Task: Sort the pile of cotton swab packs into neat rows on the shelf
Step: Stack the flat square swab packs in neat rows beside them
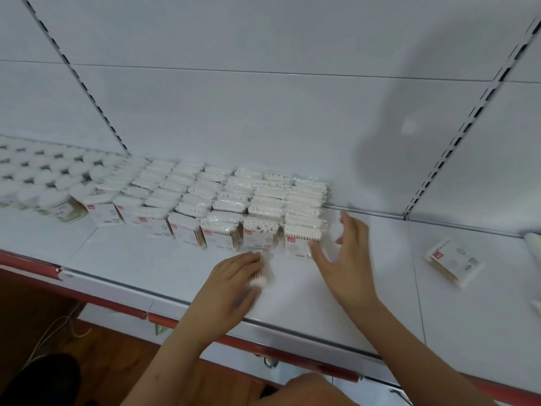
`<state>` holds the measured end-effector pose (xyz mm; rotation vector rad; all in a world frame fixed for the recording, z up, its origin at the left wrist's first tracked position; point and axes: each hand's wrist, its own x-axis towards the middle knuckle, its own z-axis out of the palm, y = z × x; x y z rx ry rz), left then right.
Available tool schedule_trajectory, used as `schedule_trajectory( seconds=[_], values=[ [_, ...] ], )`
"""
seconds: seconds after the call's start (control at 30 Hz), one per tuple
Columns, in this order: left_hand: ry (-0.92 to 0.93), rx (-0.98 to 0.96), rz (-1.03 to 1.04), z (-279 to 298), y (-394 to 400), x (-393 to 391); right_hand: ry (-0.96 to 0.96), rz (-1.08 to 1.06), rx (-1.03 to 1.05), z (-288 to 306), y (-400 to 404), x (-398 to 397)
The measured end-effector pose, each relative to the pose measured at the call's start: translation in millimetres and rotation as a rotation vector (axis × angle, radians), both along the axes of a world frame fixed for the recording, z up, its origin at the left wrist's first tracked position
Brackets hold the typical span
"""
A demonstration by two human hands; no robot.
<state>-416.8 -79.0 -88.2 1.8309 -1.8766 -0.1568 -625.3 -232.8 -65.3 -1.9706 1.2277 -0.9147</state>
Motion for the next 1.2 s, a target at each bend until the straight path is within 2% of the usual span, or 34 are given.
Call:
schedule_trajectory(
  seconds=[0.07,0.13,0.2,0.27,0.37,0.5,0.7,0.8,0.9,1.0,1.07,1.2],
  values=[
    [0.025,-0.031,0.007,8.0,-3.4,1.5,-0.074,-0.021,-0.195,6.0,10.9,-6.1],
    [0.053,-0.037,0.014,19.2,-10.2,3.1,-0.049,0.153,-0.262,11.0,20.8,-1.4],
    [0.079,-0.042,-0.007,30.7,-20.6,3.1,0.071,0.385,-0.181,9.4,28.1,13.1],
    [0.156,-0.054,-0.043,40.8,-30.9,1.9,0.135,0.494,-0.084,2.7,32.7,29.6],
    [0.207,-0.128,-0.007,51.5,-36.6,-0.3,0.041,0.414,-0.064,-1.2,36.8,45.0],
    [0.09,-0.35,0.259,47.4,-28.7,8.7,0.032,0.292,-0.019,-3.9,36.3,55.2],
    [0.109,-0.215,0.351,26.8,-20.8,13.5,0.02,0.194,-0.127,-7.8,30.1,67.5],
    [0.108,-0.193,0.368,21.9,-27.9,11.4,0.08,0.206,-0.187,-3.0,29.7,75.8],
    [0.098,-0.209,0.386,20.9,-34.7,9.8,0.161,0.242,-0.244,5.3,26.0,80.4],
    [0.04,-0.232,0.397,22.0,-39.3,9.1,0.181,0.255,-0.202,18.5,26.8,70.8],
    [0.022,-0.242,0.415,22.2,-40.3,7.5,0.135,0.216,-0.178,28.4,27.5,56.2],
    [0.004,-0.345,0.428,24.5,-40.6,-8.3,0.054,0.054,-0.293,40.7,15.8,19.3]
  ],
)
